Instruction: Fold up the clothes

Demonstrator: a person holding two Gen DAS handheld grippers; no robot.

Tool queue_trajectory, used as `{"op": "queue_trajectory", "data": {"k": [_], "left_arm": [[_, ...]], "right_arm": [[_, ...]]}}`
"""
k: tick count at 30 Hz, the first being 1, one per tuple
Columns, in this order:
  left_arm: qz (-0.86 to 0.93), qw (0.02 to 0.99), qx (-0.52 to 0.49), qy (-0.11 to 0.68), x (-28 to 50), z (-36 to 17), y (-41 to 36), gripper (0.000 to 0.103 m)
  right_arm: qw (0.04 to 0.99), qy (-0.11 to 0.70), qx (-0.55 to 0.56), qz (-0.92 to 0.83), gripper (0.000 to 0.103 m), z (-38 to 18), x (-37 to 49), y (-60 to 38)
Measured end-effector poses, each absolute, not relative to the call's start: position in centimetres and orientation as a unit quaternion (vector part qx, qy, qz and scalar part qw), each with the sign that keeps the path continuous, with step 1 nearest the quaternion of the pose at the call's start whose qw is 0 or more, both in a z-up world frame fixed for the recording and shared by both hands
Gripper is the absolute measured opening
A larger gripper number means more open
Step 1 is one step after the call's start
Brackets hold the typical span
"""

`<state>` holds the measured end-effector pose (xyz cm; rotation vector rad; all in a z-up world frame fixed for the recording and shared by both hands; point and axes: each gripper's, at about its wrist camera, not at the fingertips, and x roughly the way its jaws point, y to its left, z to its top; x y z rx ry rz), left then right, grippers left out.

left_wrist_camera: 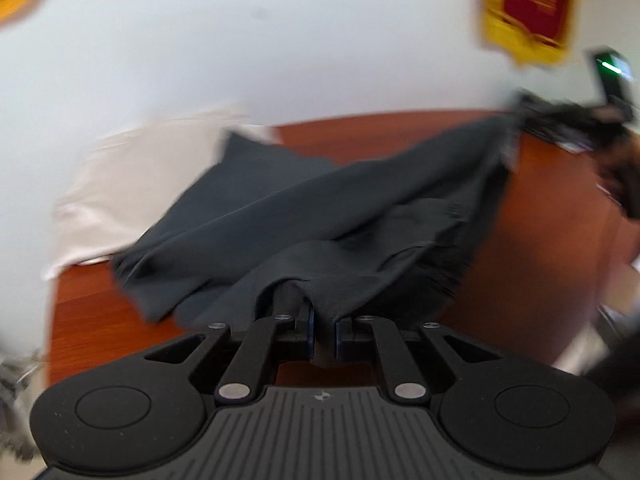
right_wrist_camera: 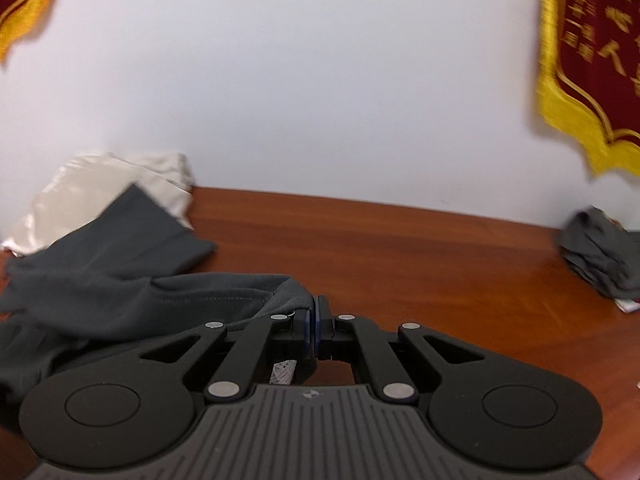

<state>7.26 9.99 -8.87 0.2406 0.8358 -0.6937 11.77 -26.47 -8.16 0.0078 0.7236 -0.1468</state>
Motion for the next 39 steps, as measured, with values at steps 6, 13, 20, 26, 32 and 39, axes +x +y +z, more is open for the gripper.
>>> {"op": "queue_trajectory", "data": {"k": [6, 13, 20, 26, 32, 39], "left_arm": [[-0.440, 0.787, 0.121, 0.415, 5.2, -9.5, 1.1, 0.009], [-0.530, 0.719, 0.143, 0.426, 4.6, -11.6, -12.1, 0.009], [-0.603, 0.655, 0.142, 0.433, 3.0, -14.9, -24.5, 0.009], [-0.644, 0.619, 0.135, 0.430, 3.8, -16.6, -33.1, 0.009], [-0.658, 0.609, 0.138, 0.421, 5.3, -17.1, -38.5, 0.009], [-0.640, 0.630, 0.137, 0.418, 3.4, -17.6, -42.2, 0.009]], "right_arm": [[0.923, 0.373, 0.008, -0.099, 0.002, -10.5, 8.9, -34.3], [0.916, 0.389, 0.006, -0.097, 0.002, -13.6, 7.9, -44.1], [0.917, 0.391, -0.007, -0.081, 0.002, -15.6, 10.6, -54.3], [0.915, 0.399, -0.032, -0.056, 0.002, -16.1, 15.1, -60.0], [0.909, 0.409, -0.071, -0.028, 0.002, -15.8, 20.0, -61.6], [0.906, 0.407, -0.117, -0.010, 0.002, -16.6, 24.5, -61.8]]}}
